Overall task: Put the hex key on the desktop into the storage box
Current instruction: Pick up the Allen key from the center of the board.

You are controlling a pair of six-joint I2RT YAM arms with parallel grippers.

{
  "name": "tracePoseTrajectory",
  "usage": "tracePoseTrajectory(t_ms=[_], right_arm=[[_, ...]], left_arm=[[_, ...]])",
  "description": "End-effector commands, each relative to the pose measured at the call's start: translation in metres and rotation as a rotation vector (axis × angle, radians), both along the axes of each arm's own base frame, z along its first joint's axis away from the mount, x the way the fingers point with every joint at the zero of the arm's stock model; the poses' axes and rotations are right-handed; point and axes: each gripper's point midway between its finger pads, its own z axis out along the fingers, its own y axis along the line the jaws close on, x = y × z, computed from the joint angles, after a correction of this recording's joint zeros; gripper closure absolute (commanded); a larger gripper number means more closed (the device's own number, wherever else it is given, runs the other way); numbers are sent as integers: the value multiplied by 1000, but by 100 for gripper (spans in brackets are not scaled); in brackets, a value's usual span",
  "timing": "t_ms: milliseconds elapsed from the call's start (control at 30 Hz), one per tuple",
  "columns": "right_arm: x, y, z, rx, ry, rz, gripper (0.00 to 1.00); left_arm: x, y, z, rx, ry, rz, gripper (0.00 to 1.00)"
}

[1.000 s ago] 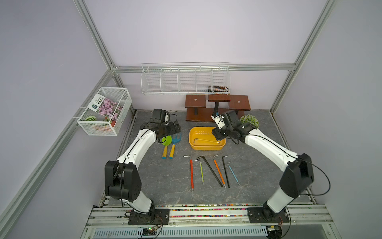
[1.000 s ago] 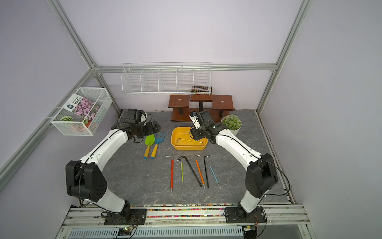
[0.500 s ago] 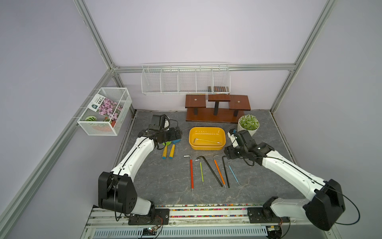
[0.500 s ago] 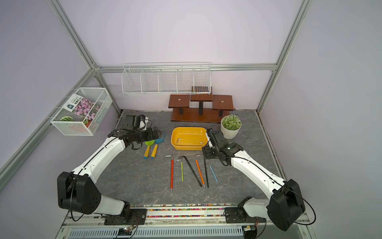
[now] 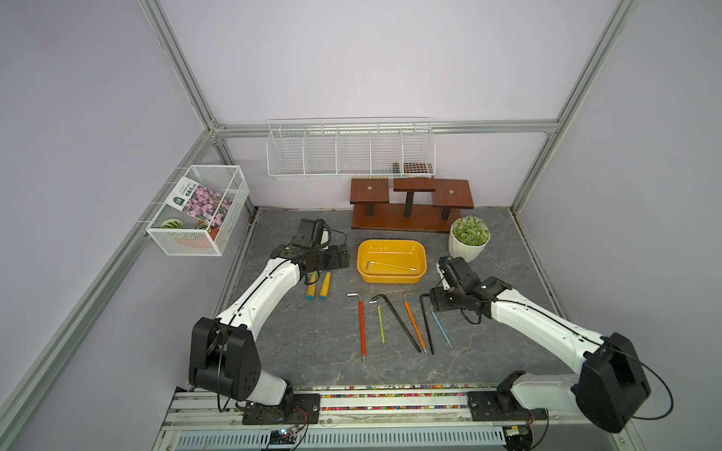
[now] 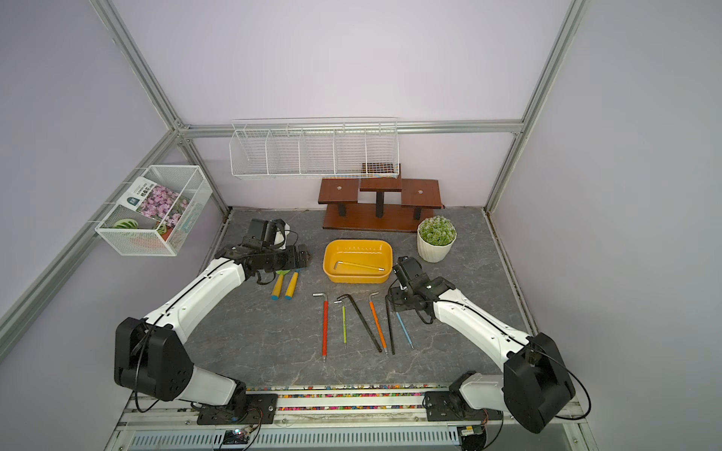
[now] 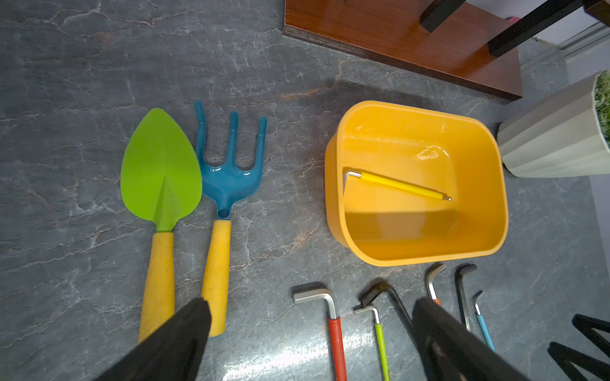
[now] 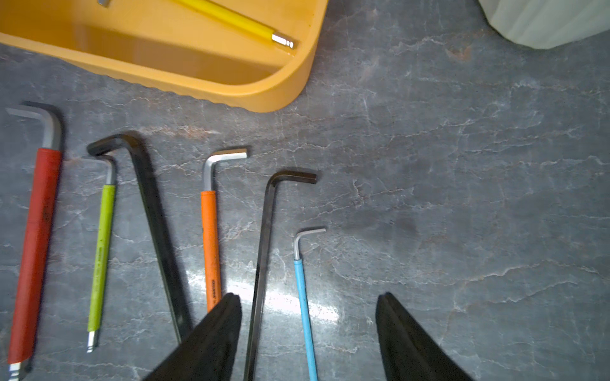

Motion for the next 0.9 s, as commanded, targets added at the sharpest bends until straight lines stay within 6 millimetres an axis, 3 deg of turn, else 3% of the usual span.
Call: tracePoseTrajectory(t_ms=[0,600,867], right_arm=[[-12,-11,-22,-65,82,-37,33],[-23,-11,-50,-61,174,-89,34],[-27,4,-67,-1,239,-73,36]], left_arm=[[6,1,-1,26,5,4,0],[13,1,-19,14,95,27,0],[16,9,-21,3,112,54,0]])
